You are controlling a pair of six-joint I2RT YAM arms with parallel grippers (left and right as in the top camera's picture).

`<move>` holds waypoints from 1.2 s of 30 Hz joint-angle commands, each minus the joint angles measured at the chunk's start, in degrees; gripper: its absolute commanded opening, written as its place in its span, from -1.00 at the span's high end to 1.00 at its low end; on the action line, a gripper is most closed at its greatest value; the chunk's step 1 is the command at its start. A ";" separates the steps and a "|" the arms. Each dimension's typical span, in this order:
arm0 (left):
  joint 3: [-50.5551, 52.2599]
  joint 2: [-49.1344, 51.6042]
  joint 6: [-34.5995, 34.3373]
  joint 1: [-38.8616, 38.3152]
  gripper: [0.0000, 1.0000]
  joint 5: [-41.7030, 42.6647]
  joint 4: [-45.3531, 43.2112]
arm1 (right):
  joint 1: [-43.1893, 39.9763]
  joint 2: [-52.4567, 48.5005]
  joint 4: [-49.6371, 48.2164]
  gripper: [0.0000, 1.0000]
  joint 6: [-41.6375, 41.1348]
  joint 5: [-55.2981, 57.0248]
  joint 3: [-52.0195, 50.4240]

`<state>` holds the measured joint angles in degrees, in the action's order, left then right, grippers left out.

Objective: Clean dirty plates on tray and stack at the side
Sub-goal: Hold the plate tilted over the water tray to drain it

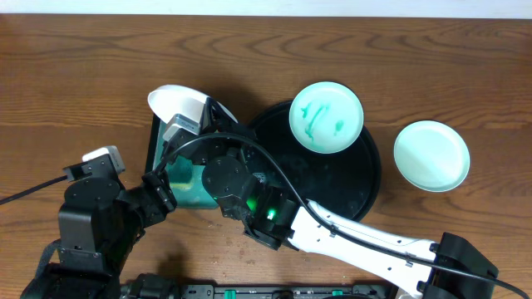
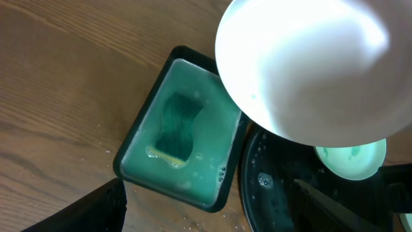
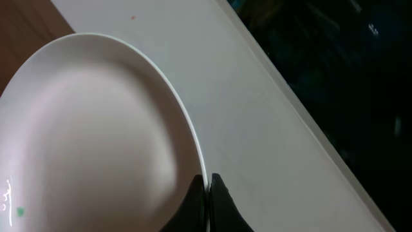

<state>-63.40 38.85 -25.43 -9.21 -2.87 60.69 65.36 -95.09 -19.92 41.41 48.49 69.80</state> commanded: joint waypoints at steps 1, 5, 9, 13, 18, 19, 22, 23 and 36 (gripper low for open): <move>-0.96 0.00 0.33 0.20 -0.61 0.33 0.15 | -0.52 0.66 1.16 0.98 -8.68 4.63 0.81; -0.96 0.00 0.33 0.20 -0.61 0.33 0.15 | -2.97 0.66 14.75 0.98 -31.26 -0.81 0.81; -0.96 0.00 0.33 0.20 -0.62 0.33 0.15 | -5.97 0.66 25.90 0.98 -43.52 -20.11 0.81; -0.96 0.00 0.33 0.20 -0.61 0.33 0.15 | -7.93 0.68 27.47 0.98 -44.81 -27.87 0.81; -0.96 0.00 0.33 0.20 -0.61 0.33 0.15 | -7.91 0.81 25.70 0.98 -38.91 -27.67 0.81; -0.96 0.00 0.33 0.20 -0.61 0.33 0.13 | -7.78 0.81 25.11 0.98 -36.76 -27.32 0.81; -0.96 0.00 0.33 0.20 -0.61 0.33 0.15 | -6.58 0.81 21.79 0.98 -28.57 -20.26 0.81; -0.96 0.00 0.33 0.20 -0.61 0.33 0.15 | -5.62 0.81 19.61 0.98 -24.50 -15.72 0.81; -0.96 0.00 0.33 0.20 -0.61 0.33 0.15 | 1.22 0.81 2.03 0.98 1.62 -1.36 0.81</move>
<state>-63.40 38.85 -25.45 -9.21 -2.87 60.71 66.72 -95.11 -17.45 38.54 43.22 70.06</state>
